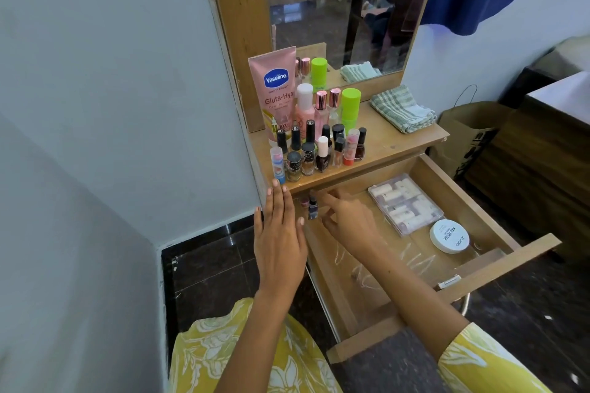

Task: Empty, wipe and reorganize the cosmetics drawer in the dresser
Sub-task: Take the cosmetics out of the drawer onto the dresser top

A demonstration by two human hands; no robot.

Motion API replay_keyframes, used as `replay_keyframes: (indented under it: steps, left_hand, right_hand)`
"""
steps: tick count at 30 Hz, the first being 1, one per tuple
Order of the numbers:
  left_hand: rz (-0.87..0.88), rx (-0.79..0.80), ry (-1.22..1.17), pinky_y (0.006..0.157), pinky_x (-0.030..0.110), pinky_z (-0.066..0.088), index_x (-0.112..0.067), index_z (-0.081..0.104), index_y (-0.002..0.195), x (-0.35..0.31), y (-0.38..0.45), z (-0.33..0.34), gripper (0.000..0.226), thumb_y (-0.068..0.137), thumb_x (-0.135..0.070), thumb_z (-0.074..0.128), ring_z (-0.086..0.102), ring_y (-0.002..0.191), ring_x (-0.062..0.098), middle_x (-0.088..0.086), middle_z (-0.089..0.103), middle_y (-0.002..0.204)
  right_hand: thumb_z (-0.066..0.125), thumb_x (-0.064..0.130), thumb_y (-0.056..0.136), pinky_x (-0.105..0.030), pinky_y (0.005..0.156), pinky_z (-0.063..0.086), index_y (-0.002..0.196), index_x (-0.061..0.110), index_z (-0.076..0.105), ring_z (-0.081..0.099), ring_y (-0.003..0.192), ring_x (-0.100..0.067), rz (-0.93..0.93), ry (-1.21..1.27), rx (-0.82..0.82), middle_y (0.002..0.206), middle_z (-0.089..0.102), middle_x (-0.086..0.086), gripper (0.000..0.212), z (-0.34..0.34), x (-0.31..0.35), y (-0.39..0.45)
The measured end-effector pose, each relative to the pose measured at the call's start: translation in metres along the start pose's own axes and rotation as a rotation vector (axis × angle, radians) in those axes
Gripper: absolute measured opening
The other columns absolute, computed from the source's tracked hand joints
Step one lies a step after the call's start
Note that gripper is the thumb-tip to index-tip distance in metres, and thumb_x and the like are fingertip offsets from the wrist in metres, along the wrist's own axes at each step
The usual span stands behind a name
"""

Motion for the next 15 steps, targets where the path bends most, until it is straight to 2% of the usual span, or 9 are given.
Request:
replay_keyframes:
  steps: [2, 5, 7, 9, 13, 15]
  left_hand:
    - [-0.007, 0.026, 0.029, 0.117, 0.034, -0.007, -0.015, -0.009, 0.146, -0.001, 0.000, 0.002, 0.058, 0.103, -0.028, 0.027, -0.016, 0.143, 0.015, 0.002, -0.019, 0.154]
    - [-0.025, 0.052, 0.055, 0.118, 0.036, -0.006, -0.014, -0.013, 0.146, -0.002, 0.001, 0.004, 0.060, 0.103, -0.025, 0.027, -0.019, 0.142, 0.015, 0.003, -0.023, 0.153]
    - [-0.032, 0.062, 0.067, 0.118, 0.036, -0.006, -0.014, -0.015, 0.145, -0.002, 0.001, 0.004, 0.061, 0.103, -0.024, 0.028, -0.020, 0.141, 0.016, 0.003, -0.025, 0.151]
    - [-0.041, 0.064, 0.084, 0.118, 0.037, -0.006, -0.014, -0.016, 0.145, -0.003, 0.000, 0.004, 0.062, 0.102, -0.023, 0.029, -0.021, 0.141, 0.017, 0.003, -0.025, 0.151]
    - [-0.058, 0.071, 0.091, 0.117, 0.037, -0.007, -0.014, -0.017, 0.145, -0.005, 0.001, 0.004, 0.062, 0.103, -0.026, 0.027, -0.022, 0.140, 0.017, 0.002, -0.026, 0.150]
    - [-0.055, 0.067, 0.083, 0.115, 0.035, -0.011, -0.015, -0.016, 0.145, -0.005, 0.001, 0.003, 0.061, 0.103, -0.029, 0.026, -0.020, 0.141, 0.016, 0.001, -0.026, 0.150]
  right_hand:
    - [0.061, 0.013, 0.086, -0.029, 0.070, 0.051, 0.117, 0.023, 0.056, 0.064, 0.094, -0.018, 0.016, 0.034, -0.048, 0.117, 0.056, 0.000, 0.034, -0.001, 0.001, 0.001]
    - [0.066, 0.017, 0.082, -0.029, 0.063, 0.048, 0.098, 0.021, 0.049, 0.065, 0.086, -0.019, 0.079, 0.053, -0.055, 0.100, 0.064, 0.000, 0.023, 0.002, 0.002, 0.003]
    - [0.066, 0.014, 0.082, -0.025, 0.060, 0.040, 0.095, 0.021, 0.051, 0.067, 0.084, -0.019, 0.100, 0.062, -0.025, 0.094, 0.068, 0.001, 0.021, 0.006, 0.002, 0.003]
    - [0.066, 0.009, 0.082, -0.023, 0.062, 0.039, 0.096, 0.019, 0.055, 0.067, 0.085, -0.019, 0.108, 0.067, -0.025, 0.094, 0.069, 0.000, 0.020, 0.006, 0.001, 0.003]
    - [0.069, 0.006, 0.079, -0.028, 0.068, 0.052, 0.095, 0.015, 0.059, 0.065, 0.081, -0.015, 0.136, 0.229, -0.085, 0.088, 0.066, 0.001, 0.021, -0.007, -0.006, -0.001]
    - [0.074, 0.009, 0.078, -0.022, 0.066, 0.052, 0.098, 0.016, 0.056, 0.062, 0.075, -0.007, 0.174, 0.360, -0.139, 0.084, 0.062, 0.005, 0.027, -0.017, -0.011, -0.008]
Point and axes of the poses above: each hand's wrist, its own y-axis towards the middle knuckle, its own z-axis out of the palm, x = y × z, the point moved 2 cm from there along y, towards the middle knuckle
